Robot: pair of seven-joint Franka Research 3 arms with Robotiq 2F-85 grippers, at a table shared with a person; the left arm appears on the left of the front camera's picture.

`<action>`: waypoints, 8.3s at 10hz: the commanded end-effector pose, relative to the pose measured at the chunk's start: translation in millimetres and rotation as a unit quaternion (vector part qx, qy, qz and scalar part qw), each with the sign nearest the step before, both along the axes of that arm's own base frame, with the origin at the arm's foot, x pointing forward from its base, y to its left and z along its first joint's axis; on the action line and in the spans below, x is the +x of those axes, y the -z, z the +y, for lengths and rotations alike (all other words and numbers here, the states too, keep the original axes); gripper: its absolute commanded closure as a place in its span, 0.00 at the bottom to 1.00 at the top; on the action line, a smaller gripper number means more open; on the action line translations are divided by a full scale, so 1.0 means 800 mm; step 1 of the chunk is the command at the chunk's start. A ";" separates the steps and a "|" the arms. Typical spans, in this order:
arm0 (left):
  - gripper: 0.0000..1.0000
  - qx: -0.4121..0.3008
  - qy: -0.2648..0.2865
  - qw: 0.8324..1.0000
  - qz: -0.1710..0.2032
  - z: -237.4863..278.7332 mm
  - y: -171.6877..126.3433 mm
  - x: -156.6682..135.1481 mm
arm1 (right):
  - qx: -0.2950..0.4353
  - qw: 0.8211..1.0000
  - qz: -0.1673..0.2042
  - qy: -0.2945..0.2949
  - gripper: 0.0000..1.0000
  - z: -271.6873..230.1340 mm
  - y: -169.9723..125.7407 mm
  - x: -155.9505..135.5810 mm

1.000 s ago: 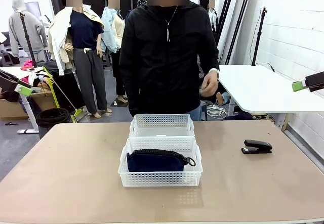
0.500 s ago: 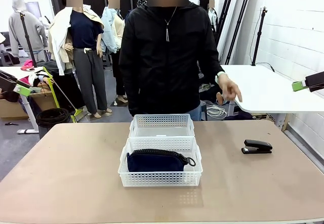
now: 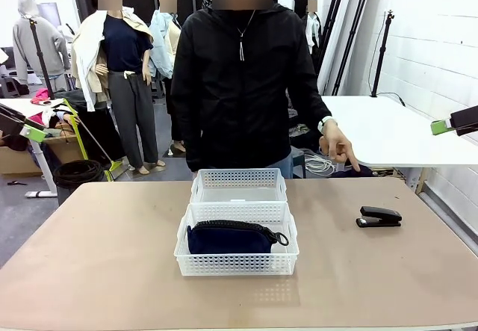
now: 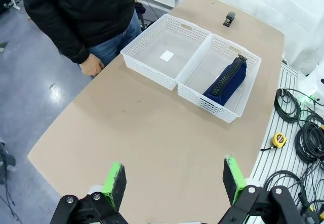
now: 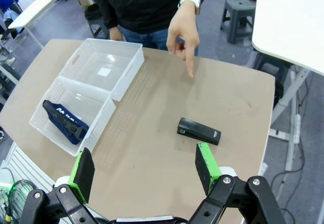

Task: Distribute items into two baskets.
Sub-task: Pick up the Stapler that the person points to.

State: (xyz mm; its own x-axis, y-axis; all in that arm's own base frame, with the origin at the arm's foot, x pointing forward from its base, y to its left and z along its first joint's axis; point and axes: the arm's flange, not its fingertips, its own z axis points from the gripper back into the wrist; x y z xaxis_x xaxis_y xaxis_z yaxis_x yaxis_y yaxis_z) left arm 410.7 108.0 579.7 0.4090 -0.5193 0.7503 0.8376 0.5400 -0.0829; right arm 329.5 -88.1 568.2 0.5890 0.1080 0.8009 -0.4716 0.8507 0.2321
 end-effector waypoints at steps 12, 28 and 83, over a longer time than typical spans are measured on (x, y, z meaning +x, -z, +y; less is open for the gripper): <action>0.00 -0.008 0.002 1.000 0.000 0.000 0.001 -0.001 | -0.153 0.975 0.061 -0.151 0.00 -0.009 -0.007 0.147; 0.00 -0.008 0.002 1.000 0.000 0.000 0.001 -0.001 | -0.399 0.783 0.094 -0.468 0.00 0.034 0.163 0.316; 0.00 -0.008 0.002 1.000 0.000 0.000 0.001 -0.001 | -0.407 0.875 0.138 -0.221 1.00 0.099 -0.018 0.190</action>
